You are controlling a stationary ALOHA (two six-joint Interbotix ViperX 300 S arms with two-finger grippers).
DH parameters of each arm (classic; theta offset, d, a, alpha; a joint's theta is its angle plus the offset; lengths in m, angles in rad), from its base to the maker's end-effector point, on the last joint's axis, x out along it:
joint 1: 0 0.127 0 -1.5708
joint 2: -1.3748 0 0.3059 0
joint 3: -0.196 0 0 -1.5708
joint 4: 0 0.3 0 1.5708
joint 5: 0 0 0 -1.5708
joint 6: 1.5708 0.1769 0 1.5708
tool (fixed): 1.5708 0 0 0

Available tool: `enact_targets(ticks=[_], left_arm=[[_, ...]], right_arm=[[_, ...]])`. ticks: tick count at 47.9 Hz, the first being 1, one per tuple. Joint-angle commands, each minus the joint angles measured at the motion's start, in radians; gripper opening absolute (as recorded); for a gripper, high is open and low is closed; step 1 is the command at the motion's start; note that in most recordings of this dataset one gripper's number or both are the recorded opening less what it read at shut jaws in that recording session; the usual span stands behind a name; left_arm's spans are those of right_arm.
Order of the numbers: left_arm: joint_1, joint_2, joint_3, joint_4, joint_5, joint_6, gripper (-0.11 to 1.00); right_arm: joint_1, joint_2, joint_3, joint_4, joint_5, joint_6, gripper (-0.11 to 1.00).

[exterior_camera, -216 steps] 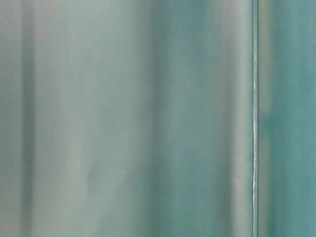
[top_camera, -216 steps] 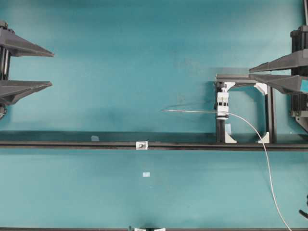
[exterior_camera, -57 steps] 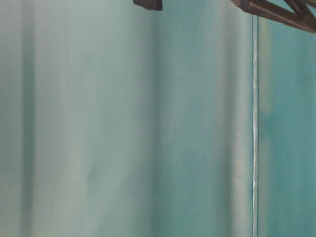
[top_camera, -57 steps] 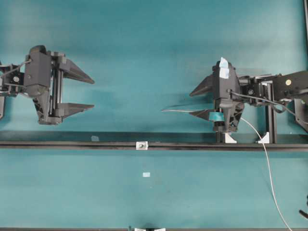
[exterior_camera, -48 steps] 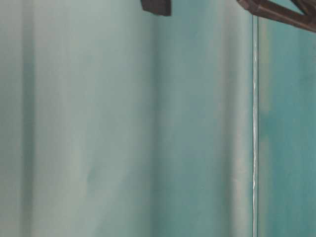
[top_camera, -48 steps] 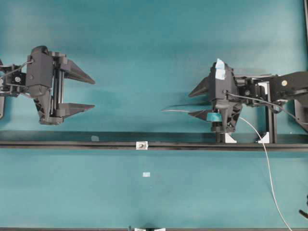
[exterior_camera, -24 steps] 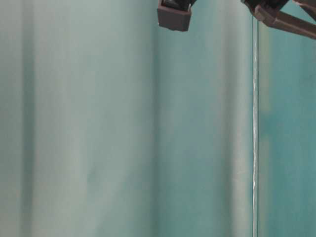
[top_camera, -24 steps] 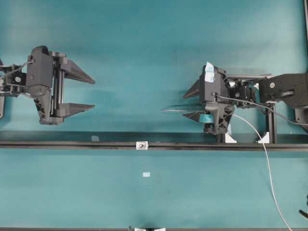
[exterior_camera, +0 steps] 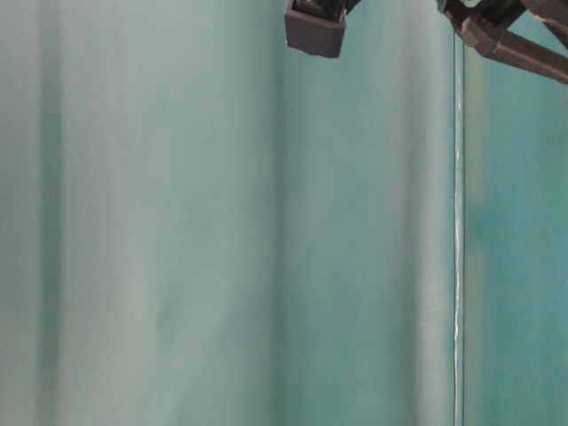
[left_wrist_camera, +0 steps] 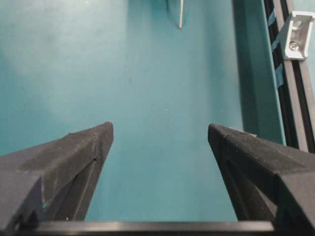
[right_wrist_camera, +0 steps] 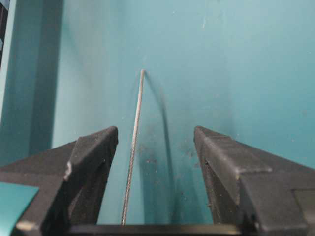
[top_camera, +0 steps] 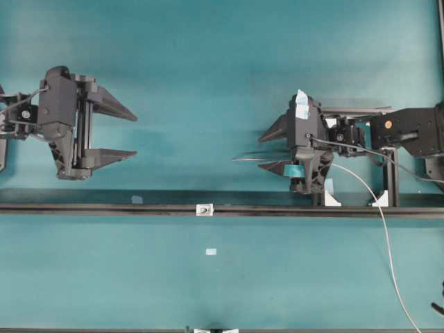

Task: Insert the wire through the hole in the metal fitting marked with a red label. (retake)
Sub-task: 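Close the right gripper on the grey wire near its free end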

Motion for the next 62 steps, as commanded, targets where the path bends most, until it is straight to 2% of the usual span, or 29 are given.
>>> enact_targets(ticks=[1,17,32,38,45,48,62], left_arm=[[0.003,-0.005,-0.012,-0.002,-0.012,-0.002,0.61],[0.003,-0.005,-0.011,-0.002,-0.015,-0.002,0.61],[0.003,-0.005,-0.011,-0.003,-0.015,-0.002,0.61],[0.003,-0.005,-0.009,-0.003,-0.015,-0.002,0.61],[0.003,-0.005,-0.011,-0.002,-0.015,-0.002,0.61],[0.003,-0.005,-0.009,-0.002,-0.015,-0.002,0.61],[0.003,-0.005,-0.011,-0.002,-0.015,-0.002,0.61]], right_arm=[[0.002,-0.008,-0.011,0.0,-0.021,0.0,0.7],[0.002,0.009,-0.017,0.0,-0.028,0.0,0.68],[0.002,0.009,-0.017,0.0,-0.029,-0.002,0.56],[0.002,0.009,-0.015,-0.002,-0.029,-0.003,0.43],[0.002,0.009,-0.015,-0.003,-0.029,-0.006,0.13],[0.002,0.009,-0.014,-0.005,-0.029,-0.008,0.03],[0.002,0.009,-0.014,-0.005,-0.028,-0.008,0.02]])
